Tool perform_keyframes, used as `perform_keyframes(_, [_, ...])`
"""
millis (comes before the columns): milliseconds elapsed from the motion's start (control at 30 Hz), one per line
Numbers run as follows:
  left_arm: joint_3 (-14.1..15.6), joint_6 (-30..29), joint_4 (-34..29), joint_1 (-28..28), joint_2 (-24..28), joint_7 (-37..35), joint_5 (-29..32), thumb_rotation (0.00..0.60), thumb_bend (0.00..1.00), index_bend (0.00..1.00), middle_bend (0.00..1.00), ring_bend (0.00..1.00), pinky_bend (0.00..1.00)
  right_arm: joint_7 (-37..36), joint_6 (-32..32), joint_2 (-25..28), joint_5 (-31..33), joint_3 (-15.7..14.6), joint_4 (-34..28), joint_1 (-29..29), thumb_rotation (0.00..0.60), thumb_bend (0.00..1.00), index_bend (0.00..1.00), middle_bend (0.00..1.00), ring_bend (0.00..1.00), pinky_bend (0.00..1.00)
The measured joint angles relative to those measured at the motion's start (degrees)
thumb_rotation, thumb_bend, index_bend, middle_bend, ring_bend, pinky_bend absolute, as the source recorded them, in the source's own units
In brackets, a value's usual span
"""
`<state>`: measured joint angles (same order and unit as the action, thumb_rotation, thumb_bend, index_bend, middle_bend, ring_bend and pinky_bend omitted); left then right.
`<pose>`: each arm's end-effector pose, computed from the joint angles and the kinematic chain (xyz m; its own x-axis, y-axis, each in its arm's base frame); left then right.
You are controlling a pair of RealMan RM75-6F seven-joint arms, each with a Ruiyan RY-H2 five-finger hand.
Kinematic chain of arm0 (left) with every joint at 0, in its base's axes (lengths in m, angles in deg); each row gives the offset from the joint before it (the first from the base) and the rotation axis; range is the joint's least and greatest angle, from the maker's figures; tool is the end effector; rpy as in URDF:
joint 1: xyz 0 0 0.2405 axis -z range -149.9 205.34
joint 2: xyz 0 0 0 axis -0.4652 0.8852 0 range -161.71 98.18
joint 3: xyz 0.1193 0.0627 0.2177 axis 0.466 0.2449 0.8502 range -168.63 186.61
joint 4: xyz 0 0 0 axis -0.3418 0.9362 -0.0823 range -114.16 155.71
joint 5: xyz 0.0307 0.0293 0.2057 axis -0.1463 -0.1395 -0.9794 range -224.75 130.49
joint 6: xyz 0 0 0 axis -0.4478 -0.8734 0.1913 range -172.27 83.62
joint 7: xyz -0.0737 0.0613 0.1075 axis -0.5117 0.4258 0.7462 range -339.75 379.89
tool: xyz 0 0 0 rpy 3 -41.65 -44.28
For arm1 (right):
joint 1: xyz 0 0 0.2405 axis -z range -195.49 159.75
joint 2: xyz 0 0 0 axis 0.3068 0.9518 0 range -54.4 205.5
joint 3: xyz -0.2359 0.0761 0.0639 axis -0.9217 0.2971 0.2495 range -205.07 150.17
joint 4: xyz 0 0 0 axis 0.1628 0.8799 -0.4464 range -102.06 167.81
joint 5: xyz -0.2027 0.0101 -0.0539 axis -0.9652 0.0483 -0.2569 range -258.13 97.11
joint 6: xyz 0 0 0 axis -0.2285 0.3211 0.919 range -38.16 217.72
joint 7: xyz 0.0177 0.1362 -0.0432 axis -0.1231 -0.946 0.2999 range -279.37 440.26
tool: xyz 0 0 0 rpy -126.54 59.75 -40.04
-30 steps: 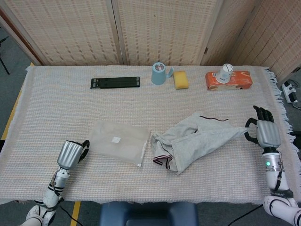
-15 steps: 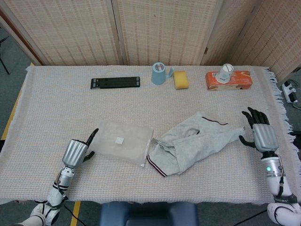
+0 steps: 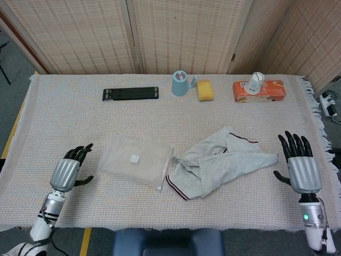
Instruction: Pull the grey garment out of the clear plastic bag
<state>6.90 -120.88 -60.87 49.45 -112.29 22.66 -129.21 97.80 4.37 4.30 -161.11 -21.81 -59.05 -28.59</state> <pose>-0.2656 0.2645 0.0619 0.3633 0.0717 0.9289 0.9141 -0.2201 -0.3405 -0.2882 -0.2202 0.1317 0.5434 0.0732 0.8363 -0.8386 0.0017 0.5448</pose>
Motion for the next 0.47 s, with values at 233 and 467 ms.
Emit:
perform_keyframes(233, [2.3, -2.0, -7.2, -6.7, 7.5, 0.9, 1.7, 0.600, 0.14, 0.12, 0.18, 0.10, 0.18, 0.8, -2.0, -1.9, -2.2, -1.2, 1.0, 1.8, 0.600, 0.07, 0.00, 0.00, 0.00, 0.00])
perform_keyframes(467, [1.7, -8.6, -5.1, -8.8, 7.2, 0.1, -2.2, 0.600, 0.15, 0.14, 0.18, 0.10, 0.18, 0.8, -1.0, -1.7, -1.6, -0.9, 0.8, 2.0, 0.600, 0.07, 0.00, 0.00, 0.00, 0.00])
